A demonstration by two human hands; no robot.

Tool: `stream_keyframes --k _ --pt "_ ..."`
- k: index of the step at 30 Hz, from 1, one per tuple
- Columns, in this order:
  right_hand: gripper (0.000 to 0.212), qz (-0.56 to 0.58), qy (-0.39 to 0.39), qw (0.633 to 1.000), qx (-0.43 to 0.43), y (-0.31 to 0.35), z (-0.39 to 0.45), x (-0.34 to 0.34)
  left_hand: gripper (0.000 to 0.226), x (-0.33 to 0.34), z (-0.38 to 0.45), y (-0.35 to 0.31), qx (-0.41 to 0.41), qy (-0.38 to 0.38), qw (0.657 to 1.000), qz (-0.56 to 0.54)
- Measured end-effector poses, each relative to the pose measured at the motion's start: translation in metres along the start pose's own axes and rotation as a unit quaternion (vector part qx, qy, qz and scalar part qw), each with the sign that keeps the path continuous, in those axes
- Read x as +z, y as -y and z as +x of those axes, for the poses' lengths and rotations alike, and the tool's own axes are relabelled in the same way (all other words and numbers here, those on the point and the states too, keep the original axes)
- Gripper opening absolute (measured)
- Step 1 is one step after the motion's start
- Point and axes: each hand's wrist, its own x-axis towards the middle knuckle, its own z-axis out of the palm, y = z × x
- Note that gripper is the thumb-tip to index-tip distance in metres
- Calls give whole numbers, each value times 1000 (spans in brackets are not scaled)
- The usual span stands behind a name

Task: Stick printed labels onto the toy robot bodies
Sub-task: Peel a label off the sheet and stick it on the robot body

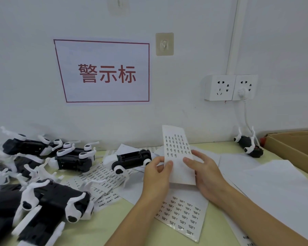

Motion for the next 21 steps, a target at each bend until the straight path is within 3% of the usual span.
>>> stream_keyframes --k 5,8,12,16,21 --pt "40 -10 55 998 14 -1 -4 0 13 0 2 4 25 13 1000 1" --pt "24 -32 44 998 8 -3 -5 -1 14 1 4 6 28 15 999 11" --pt "20 -64 12 998 -8 -4 -5 0 9 2 4 7 46 -11 998 30" --pt "19 -109 -15 993 -34 -5 -7 2 24 8 -1 7 133 -51 986 92" --pt "21 -133 -14 989 -56 -5 -8 3 32 12 -6 10 260 -53 937 226"
